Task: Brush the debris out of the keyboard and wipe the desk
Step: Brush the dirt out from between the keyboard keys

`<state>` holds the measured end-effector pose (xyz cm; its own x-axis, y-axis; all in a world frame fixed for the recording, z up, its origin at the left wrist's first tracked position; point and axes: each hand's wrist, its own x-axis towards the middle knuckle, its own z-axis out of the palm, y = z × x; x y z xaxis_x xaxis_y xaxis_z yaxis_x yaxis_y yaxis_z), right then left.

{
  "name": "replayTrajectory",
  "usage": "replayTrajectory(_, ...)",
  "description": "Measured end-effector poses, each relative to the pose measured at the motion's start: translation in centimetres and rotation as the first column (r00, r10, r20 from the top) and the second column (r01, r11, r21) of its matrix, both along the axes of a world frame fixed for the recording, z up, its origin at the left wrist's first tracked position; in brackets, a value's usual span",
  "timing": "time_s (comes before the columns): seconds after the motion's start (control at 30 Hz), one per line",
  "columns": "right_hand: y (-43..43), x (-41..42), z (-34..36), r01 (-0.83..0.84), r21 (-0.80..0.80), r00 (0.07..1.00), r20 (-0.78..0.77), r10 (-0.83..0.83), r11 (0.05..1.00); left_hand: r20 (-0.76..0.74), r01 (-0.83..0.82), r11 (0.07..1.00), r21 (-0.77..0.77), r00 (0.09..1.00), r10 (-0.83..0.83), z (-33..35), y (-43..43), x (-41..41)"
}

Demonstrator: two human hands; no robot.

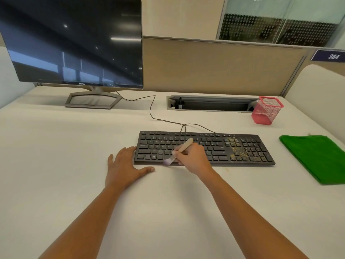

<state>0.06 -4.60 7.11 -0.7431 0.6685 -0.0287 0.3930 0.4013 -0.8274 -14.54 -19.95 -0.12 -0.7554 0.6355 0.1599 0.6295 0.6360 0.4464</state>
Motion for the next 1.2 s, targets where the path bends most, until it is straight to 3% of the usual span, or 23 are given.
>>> replayTrajectory(0.13, 0.6, 1.3, 0.3, 0.095, 0.119, 0.995, -0.029, -0.092, 0.988, 0.018, 0.006, 1.000, 0.010, 1.000, -0.007, 0.1, 0.0, 0.2)
replayTrajectory(0.3, -0.3, 2.0, -0.2, 0.039, 0.065, 0.998, -0.053, -0.036, 0.997, 0.048, -0.012, 1.000, 0.027, 0.999, 0.010, 0.3, 0.0, 0.1)
replayTrajectory(0.4, 0.8, 3.1, -0.7, 0.174, 0.141, 0.985, -0.024, -0.172, 0.975, 0.068, -0.028, 0.998, 0.048, 0.997, 0.025, 0.7, 0.3, 0.2)
replayTrajectory(0.53, 2.6, 5.8, -0.3, 0.324, 0.275, 0.946, -0.060, -0.320, 0.905, -0.049, -0.008, 1.000, -0.013, 0.999, 0.008, 1.2, 1.3, 1.0)
replayTrajectory(0.63, 2.9, 6.9, -0.1, 0.362, 0.207, 0.926, -0.187, -0.327, 0.909, -0.132, 0.039, 0.998, -0.050, 0.990, -0.046, 1.2, 2.7, 2.7)
replayTrajectory(0.73, 3.0, 7.0, -0.4, 0.253, 0.027, 0.945, -0.221, -0.241, 0.967, -0.180, 0.126, 0.986, -0.113, 0.973, -0.145, 0.5, 4.1, 5.3)
replayTrajectory(0.8, 3.5, 7.4, -1.0, 0.219, 0.062, 0.965, -0.158, -0.208, 0.974, -0.205, 0.177, 0.974, -0.141, 0.958, -0.203, 0.1, 5.0, 6.9)
replayTrajectory(0.97, 6.0, 10.8, -1.1, 0.404, 0.224, 0.914, -0.130, -0.384, 0.887, -0.190, 0.208, 0.965, -0.163, 0.953, -0.237, 0.0, 6.7, 9.6)
replayTrajectory(1.1, 7.5, 13.2, -0.4, 0.462, 0.202, 0.884, -0.179, -0.432, 0.863, -0.160, 0.203, 0.950, -0.236, 0.957, -0.244, 0.3, 8.1, 11.2)
replayTrajectory(1.2, 8.0, 13.6, -0.3, 0.464, 0.131, 0.873, -0.237, -0.427, 0.876, -0.152, 0.210, 0.958, -0.197, 0.959, -0.241, 0.0, 8.9, 12.0)
